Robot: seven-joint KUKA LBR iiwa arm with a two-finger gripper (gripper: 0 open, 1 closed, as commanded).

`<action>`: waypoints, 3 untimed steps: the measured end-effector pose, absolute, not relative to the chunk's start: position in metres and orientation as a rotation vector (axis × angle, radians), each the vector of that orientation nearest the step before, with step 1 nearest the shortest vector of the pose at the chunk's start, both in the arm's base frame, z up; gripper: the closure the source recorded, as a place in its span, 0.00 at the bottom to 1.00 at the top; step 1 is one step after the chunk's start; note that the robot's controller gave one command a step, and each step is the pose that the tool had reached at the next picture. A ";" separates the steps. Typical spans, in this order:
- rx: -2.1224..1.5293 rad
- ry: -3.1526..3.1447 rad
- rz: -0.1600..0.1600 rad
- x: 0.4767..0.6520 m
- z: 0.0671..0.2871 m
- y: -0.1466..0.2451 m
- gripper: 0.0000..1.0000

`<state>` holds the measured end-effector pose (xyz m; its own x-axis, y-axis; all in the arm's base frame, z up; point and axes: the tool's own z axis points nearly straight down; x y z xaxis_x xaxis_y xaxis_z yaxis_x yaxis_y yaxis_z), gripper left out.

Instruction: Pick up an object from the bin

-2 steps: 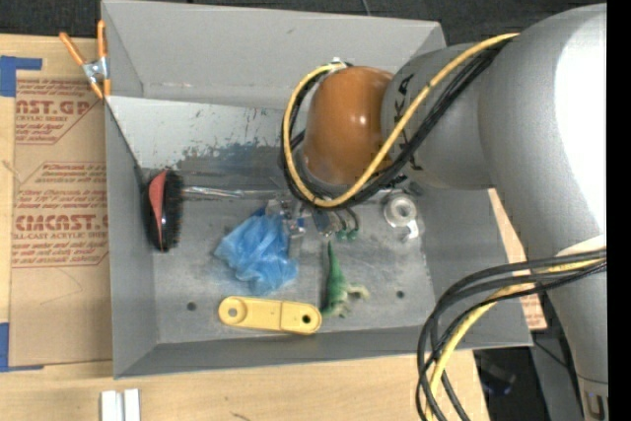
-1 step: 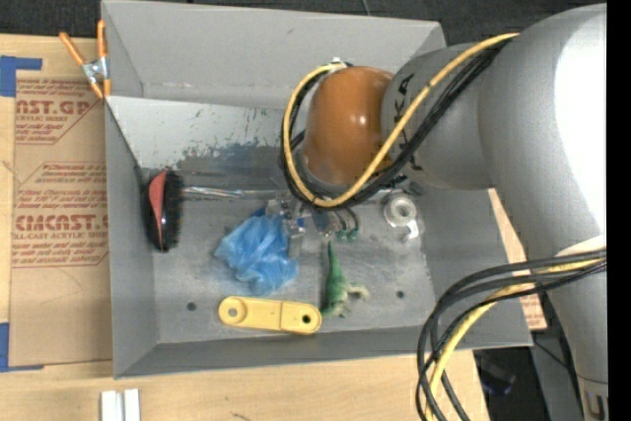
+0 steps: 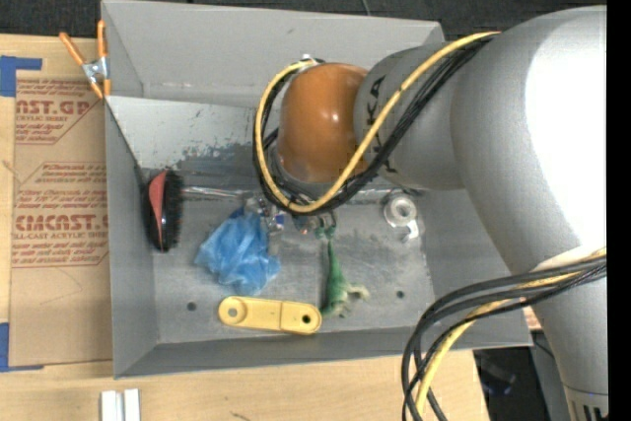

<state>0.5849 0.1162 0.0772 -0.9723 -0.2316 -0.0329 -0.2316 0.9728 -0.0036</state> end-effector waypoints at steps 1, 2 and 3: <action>-0.489 3.058 0.006 0.581 0.076 0.139 1.00; -0.501 3.050 0.010 0.580 0.076 0.132 1.00; -0.648 3.023 -0.001 0.591 0.075 0.142 1.00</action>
Offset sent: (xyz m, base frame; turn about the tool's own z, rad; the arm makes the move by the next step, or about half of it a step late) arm -0.0089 0.0092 -0.0072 -0.0898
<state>0.5911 0.1420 0.0752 -0.9110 -0.4095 -0.0489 -0.4095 0.9122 -0.0111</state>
